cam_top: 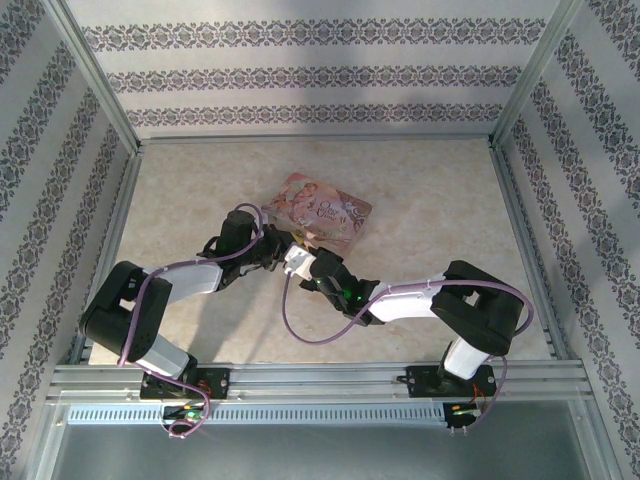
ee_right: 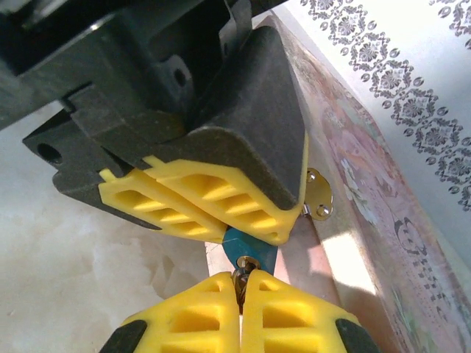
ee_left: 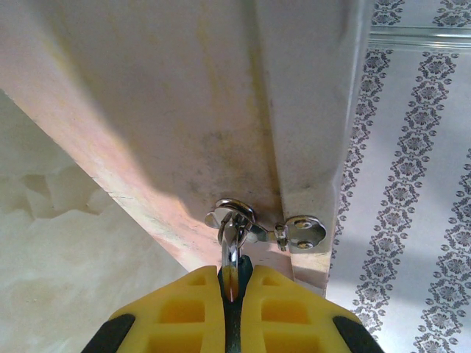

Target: Unlock a padlock with a key

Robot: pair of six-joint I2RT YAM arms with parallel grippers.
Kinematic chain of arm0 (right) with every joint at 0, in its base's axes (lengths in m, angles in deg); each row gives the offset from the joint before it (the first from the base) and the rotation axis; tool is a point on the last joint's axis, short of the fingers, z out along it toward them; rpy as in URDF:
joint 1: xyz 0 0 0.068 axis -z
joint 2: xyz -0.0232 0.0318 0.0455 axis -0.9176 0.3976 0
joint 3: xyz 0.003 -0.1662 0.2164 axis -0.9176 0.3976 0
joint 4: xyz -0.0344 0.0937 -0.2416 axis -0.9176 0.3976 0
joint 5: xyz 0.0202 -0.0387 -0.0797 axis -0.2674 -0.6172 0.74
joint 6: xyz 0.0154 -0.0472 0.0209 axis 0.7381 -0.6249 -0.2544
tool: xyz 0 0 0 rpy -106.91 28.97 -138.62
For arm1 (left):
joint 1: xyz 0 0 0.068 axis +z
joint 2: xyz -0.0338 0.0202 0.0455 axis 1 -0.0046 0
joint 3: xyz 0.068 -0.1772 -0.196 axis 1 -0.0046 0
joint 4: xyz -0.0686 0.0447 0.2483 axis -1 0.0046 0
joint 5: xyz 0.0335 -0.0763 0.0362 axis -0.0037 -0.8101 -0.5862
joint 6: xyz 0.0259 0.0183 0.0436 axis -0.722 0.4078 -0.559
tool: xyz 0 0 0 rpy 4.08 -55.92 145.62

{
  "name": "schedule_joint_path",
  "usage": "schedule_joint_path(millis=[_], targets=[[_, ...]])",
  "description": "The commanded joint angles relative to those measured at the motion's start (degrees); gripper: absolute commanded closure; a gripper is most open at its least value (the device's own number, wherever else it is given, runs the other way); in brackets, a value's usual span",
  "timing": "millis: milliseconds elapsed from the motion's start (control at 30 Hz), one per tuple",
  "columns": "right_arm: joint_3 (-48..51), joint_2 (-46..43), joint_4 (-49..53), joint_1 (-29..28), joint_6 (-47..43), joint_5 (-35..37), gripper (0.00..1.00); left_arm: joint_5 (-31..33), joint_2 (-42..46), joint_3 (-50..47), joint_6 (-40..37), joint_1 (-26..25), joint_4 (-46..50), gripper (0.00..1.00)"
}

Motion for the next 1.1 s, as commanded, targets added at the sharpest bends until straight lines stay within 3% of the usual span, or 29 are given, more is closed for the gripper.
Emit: schedule_joint_path(millis=[0, 600, 1067], targets=[[-2.6, -0.6, -3.1, 0.7, 6.8, -2.2, 1.0, -2.5, 0.9, 1.5, -0.4, -1.7, -3.8, 0.93], [-4.1, 0.2, -3.9, 2.0, 30.4, -5.8, 1.0, -2.0, -0.6, 1.3, -0.6, -2.4, -4.2, 0.93], [-3.2, 2.1, -3.7, 1.5, 46.2, -2.1, 1.0, -1.6, -3.9, 0.9, -0.5, -3.3, -6.1, 0.93]])
